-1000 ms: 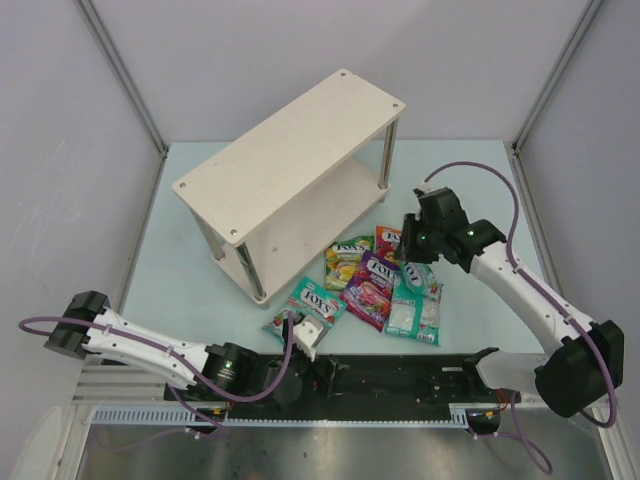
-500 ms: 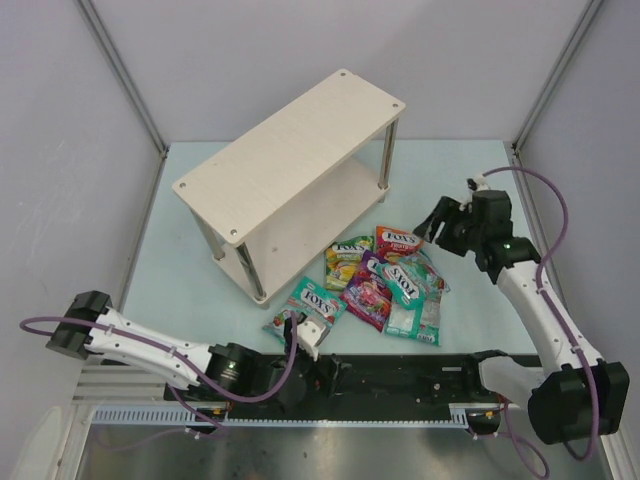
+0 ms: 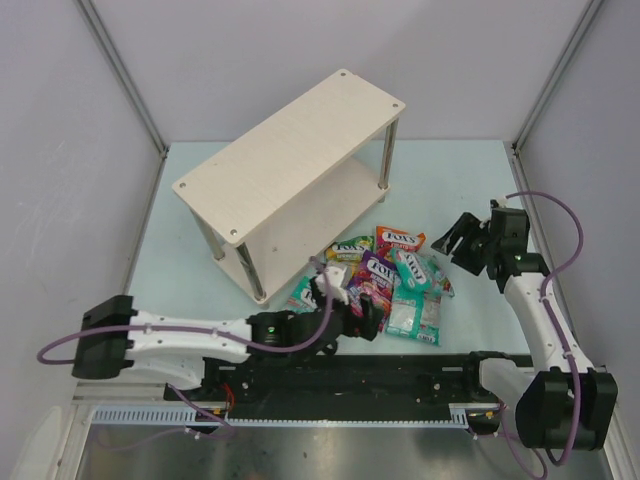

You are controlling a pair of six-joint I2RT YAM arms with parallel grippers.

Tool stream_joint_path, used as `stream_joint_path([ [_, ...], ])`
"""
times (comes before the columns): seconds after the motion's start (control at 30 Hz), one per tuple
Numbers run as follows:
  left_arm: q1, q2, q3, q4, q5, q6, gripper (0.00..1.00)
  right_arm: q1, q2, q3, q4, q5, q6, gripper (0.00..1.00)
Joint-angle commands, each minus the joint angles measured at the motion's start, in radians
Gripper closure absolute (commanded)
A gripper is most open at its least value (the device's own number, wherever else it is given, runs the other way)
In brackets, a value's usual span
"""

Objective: Place and organize the candy bags onto the shelf

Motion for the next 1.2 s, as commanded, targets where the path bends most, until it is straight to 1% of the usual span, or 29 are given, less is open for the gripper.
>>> stream_joint_path([
  [0.0, 0.031, 0.18, 0.195, 0.081, 0.099, 0.025, 0.0, -0.052, 0.003, -0.005, 0.032, -0.038, 0.028, 0.31],
  [0.07, 0.049, 0.261, 0.241, 0.096, 0.128, -0.008, 0.0, -0.067, -0.002, -0.007, 0.035, -0.042, 0.033, 0.31],
  [0.17, 0.072, 0.336, 0.275, 0.124, 0.166, -0.039, 0.0, -0.079, -0.018, -0.011, 0.04, -0.043, 0.036, 0.31],
  [0.4, 0.129, 0.465, 0.364, 0.115, 0.237, -0.062, 0.0, -0.111, -0.017, -0.015, 0.02, -0.014, 0.036, 0.31],
  [0.53, 0.149, 0.525, 0.418, 0.105, 0.271, -0.082, 0.0, -0.171, -0.043, -0.019, 0.008, 0.04, 0.051, 0.3],
  [0.73, 0.152, 0.576, 0.465, 0.102, 0.295, -0.085, 0.0, -0.202, 0.03, -0.028, -0.018, 0.078, 0.066, 0.29],
  [1.0, 0.164, 0.671, 0.537, 0.11, 0.35, -0.12, 0.0, -0.242, 0.101, -0.113, 0.057, 0.009, 0.094, 0.28],
  [1.17, 0.164, 0.726, 0.563, 0.121, 0.37, -0.146, 0.0, -0.248, 0.142, -0.148, 0.097, -0.008, 0.098, 0.32],
])
